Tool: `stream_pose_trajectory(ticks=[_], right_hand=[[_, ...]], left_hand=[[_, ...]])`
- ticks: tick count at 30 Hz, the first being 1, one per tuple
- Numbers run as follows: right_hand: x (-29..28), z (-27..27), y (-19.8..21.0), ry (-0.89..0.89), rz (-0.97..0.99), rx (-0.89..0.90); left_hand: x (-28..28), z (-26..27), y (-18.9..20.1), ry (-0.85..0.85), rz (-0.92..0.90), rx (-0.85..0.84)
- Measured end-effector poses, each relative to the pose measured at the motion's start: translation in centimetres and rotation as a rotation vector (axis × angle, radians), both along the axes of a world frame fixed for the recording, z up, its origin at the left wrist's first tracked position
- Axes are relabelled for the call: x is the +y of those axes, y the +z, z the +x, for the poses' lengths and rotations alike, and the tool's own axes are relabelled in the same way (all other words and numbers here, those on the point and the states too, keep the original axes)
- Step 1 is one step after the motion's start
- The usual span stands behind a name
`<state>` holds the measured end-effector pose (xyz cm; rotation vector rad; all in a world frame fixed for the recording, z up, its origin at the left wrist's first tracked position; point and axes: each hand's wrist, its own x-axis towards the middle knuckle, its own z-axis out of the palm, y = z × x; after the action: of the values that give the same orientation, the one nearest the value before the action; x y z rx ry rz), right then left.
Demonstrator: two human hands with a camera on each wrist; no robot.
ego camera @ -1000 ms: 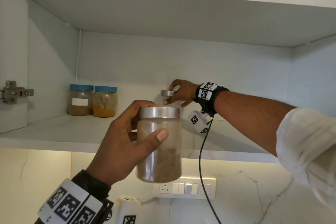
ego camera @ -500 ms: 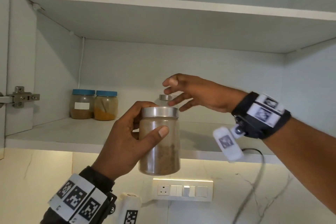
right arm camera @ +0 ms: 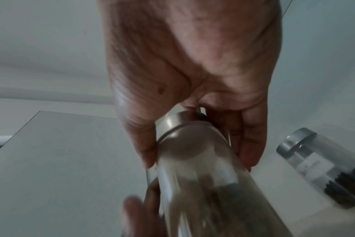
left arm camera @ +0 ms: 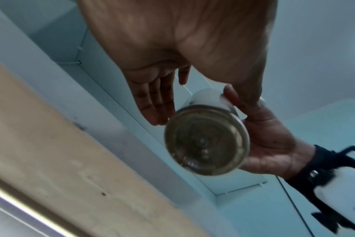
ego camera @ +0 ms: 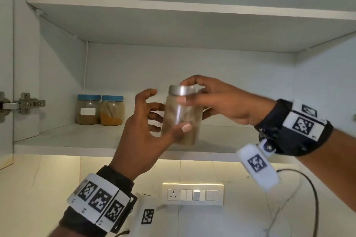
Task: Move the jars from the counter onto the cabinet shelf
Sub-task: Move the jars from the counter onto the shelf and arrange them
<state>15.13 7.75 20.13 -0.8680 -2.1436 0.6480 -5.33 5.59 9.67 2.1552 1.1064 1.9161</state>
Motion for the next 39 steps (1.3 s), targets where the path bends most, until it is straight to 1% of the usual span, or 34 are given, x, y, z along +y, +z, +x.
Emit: stream_pose_trajectory(ticks=[3,6,8,10,13,17,19,22,24,25,28,31,34,39], right_hand=[[3.4,1.1,2.1,-0.091,-0.017,0.062],[7.8,2.1,3.8,-0.229,-0.063,0.053],[10.5,2.4,4.1,-0.326,-0.102,0.003],[12.6,2.1,3.8,-0.413,-0.125,-0.101],[15.1,1.1,3.1,-0.49,-0.116,-0.193],[17.7,0.0,2.4,-0.54,-0.081,-0.276],[18.9,-0.2,1.9,-0.59,-0.045,-0.361],[20.0,-0.2,1.4,-0.684,0.069,-0.53],[20.1,0.3,1.8,-0.676,0.083,-0.594],[20.2,0.7,2.3,-0.664,0.057,-0.609],[20.4,1.9,3.7,-0.616,-0.077,-0.554],[20.2,3.0,4.4,-0.556,-0.096,-0.57],[20.2,2.8,4.2,-0.557,0.028,-0.578],[20.5,0.3,2.1,-0.779,0.381,-0.74]], left_hand=[[0.6,-1.1,-1.0,0.116,-0.101,0.167],[1.1,-1.8,-2.1,0.176,-0.201,0.264],[1.1,-1.8,-2.2,0.198,-0.245,0.271],[1.1,-1.7,-2.1,0.207,-0.258,0.277],[1.4,-1.9,-2.0,0.203,-0.266,0.266],[1.6,-2.0,-2.1,0.206,-0.256,0.257],[1.6,-2.1,-2.2,0.197,-0.248,0.256],[1.7,-2.2,-2.2,0.191,-0.231,0.25],[1.6,-2.2,-2.2,0.186,-0.226,0.249],[1.7,-2.1,-2.2,0.184,-0.226,0.248],[1.8,-2.2,-2.2,0.184,-0.229,0.251],[1.9,-2.2,-2.3,0.19,-0.226,0.251],[2.0,-2.3,-2.4,0.195,-0.223,0.25],[1.9,-2.2,-2.3,0.199,-0.232,0.247]])
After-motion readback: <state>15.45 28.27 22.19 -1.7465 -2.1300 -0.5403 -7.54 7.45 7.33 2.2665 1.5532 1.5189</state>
